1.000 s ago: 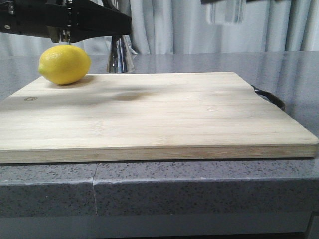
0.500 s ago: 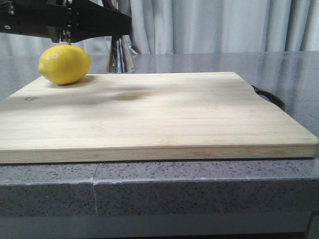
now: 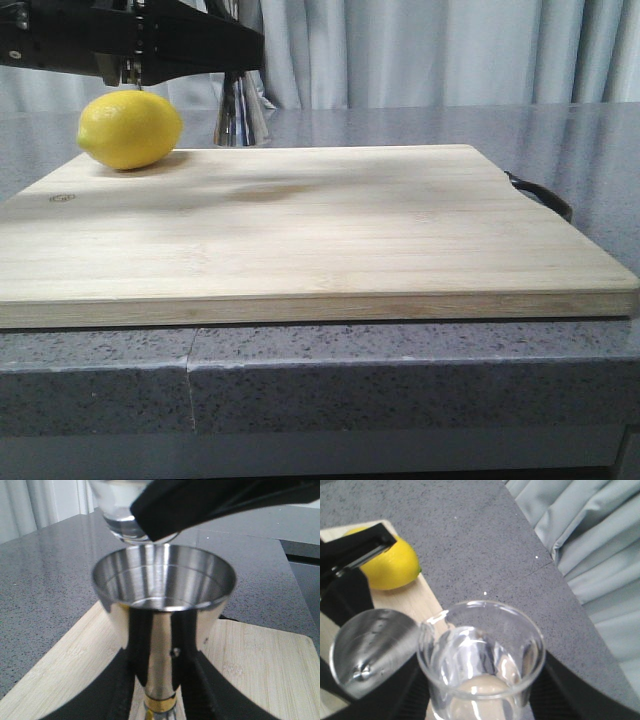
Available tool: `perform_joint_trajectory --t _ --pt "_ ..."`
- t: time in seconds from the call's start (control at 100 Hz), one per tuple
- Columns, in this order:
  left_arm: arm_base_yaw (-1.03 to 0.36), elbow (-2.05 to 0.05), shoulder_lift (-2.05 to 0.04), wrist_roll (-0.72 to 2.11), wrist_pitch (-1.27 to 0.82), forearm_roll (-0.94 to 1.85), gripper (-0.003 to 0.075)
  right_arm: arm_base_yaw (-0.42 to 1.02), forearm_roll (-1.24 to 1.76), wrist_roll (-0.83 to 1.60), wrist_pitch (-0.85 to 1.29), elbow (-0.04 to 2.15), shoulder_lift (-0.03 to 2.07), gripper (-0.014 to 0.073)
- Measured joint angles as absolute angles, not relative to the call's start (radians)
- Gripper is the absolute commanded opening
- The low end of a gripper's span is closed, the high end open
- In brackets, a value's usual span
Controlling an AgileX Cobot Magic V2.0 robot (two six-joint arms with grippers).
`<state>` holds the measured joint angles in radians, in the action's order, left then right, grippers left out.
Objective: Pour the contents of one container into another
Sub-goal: 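Tilt the beaker with the right gripper, pouring liquid into the jigger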
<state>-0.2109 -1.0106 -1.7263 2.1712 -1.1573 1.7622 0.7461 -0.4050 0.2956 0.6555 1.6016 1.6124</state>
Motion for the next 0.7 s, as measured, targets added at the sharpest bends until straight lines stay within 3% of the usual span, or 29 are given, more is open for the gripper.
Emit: perform_joint_trajectory --t 0.7 --pt "-0.211 -1.011 -1.726 2.171 -1.157 1.762 0.0188 0.775 -0.538 0.499 0.689 1.614 1.617 0.0328"
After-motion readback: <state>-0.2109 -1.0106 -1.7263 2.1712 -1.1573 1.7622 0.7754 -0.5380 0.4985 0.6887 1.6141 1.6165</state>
